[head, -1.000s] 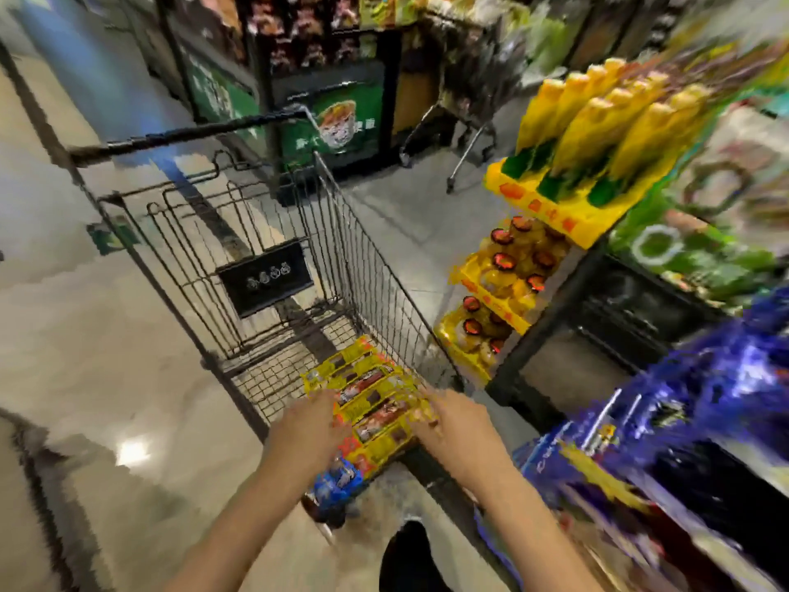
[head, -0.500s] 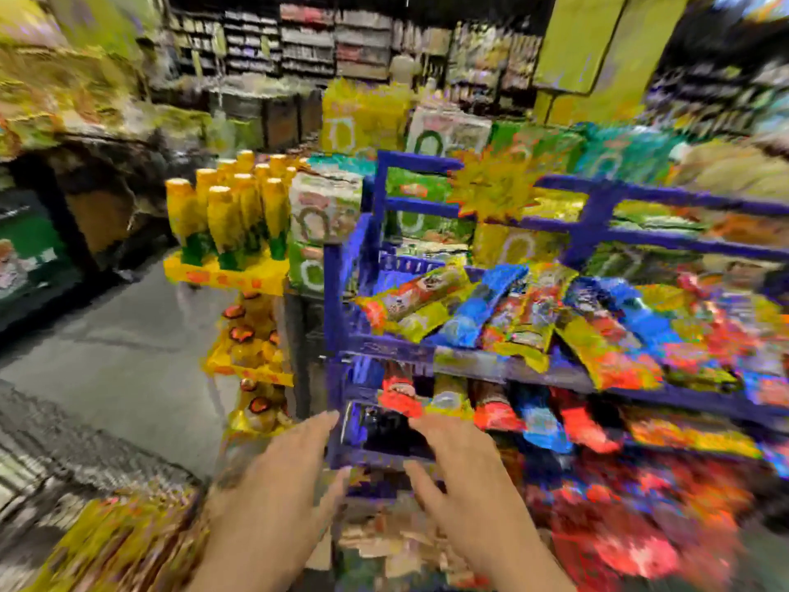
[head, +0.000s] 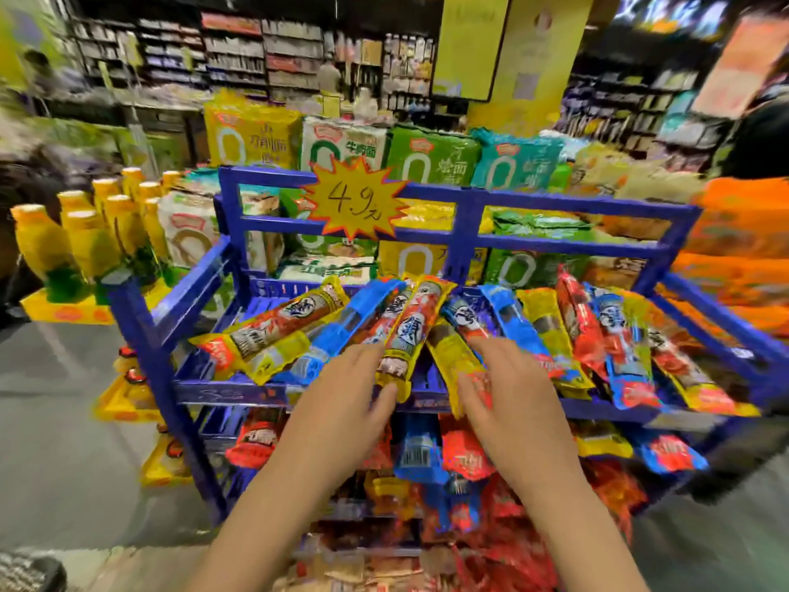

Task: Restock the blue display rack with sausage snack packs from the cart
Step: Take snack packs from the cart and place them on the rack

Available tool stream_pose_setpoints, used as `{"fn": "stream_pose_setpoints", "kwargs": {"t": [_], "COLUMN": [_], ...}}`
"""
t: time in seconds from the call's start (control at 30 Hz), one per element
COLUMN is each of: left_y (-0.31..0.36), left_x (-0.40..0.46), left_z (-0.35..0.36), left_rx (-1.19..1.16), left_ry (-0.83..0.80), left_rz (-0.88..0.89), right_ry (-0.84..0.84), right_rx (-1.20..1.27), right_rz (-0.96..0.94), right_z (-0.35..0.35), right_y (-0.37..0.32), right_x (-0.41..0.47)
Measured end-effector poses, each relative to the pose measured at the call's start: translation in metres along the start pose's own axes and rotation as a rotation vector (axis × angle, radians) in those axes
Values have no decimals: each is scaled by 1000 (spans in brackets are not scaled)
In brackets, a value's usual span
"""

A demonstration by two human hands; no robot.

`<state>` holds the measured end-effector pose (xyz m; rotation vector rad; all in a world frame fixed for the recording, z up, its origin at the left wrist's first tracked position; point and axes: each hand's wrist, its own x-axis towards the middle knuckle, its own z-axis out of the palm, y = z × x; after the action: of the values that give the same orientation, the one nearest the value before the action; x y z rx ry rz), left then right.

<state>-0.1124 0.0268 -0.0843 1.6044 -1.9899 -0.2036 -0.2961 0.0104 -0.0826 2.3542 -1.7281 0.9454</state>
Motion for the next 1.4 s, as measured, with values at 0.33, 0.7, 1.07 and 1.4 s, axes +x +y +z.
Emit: {"fn": "stream_pose_setpoints", "kwargs": {"t": [0.33, 0.7, 1.07, 1.4], "left_y": [-12, -11, 9, -4], "left_x": [96, 103, 89, 0], "left_z": [42, 44, 23, -39], "left_rx": [128, 35, -270, -618], "left_ry": [-136, -100, -135, 179], "left_rz": [-117, -206, -346, -400], "right_ry": [-348, -408, -309, -99], "right_rx": [-209, 59, 208, 646], "right_rz": [407, 530, 510, 328], "right_z": [31, 25, -21, -55], "right_y": [-5, -1, 13, -18], "right_x": [71, 70, 40, 18]}}
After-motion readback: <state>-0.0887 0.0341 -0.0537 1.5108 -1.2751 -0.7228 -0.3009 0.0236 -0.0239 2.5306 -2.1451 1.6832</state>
